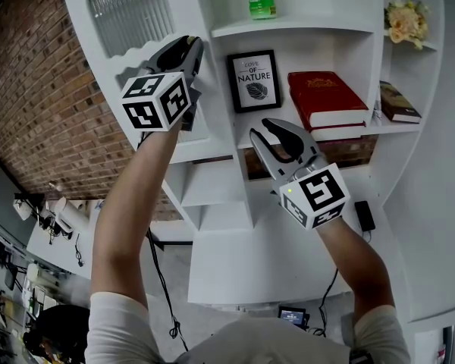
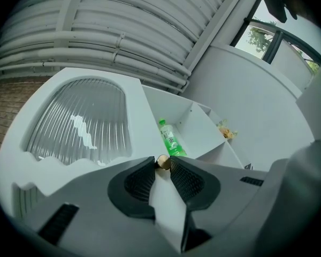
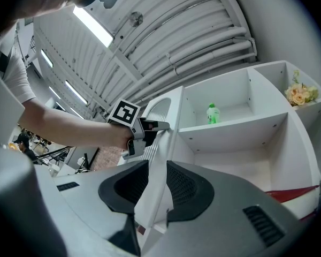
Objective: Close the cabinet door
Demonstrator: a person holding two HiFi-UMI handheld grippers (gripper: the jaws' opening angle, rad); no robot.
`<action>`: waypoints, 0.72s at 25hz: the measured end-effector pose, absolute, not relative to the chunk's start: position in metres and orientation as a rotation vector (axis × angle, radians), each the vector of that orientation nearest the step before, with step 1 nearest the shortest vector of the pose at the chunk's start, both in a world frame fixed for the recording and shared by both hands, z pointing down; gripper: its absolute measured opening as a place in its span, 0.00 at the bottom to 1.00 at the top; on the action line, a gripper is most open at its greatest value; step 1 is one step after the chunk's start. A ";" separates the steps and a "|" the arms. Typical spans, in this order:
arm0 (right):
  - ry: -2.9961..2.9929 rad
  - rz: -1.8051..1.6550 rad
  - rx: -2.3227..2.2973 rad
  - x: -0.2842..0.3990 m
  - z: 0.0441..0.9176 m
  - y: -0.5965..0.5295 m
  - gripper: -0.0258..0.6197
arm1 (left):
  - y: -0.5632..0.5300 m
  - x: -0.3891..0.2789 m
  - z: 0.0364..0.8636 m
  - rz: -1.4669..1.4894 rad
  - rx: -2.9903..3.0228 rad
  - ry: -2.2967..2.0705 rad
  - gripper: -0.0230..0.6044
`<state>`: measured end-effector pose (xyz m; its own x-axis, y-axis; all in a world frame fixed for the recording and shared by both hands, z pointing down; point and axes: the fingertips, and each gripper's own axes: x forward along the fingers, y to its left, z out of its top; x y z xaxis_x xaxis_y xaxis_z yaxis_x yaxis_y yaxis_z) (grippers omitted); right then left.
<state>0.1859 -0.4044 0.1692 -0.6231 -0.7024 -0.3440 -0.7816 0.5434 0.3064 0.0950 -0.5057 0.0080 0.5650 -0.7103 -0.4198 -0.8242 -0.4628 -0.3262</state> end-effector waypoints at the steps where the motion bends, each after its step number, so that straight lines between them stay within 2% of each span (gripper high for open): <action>1: 2.598 0.652 -1.264 0.186 0.169 -0.403 0.23 | -0.504 0.095 0.008 0.314 -2.311 1.220 0.16; 18: 2.566 0.681 -1.274 0.191 0.155 -0.386 0.23 | -0.461 0.069 0.022 0.421 -2.368 1.152 0.16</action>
<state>0.1906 -0.3859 0.1547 -0.6097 -0.7016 -0.3687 -0.7921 0.5230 0.3147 0.0691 -0.4611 0.0216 0.6002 -0.6525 -0.4625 -0.7969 -0.5369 -0.2768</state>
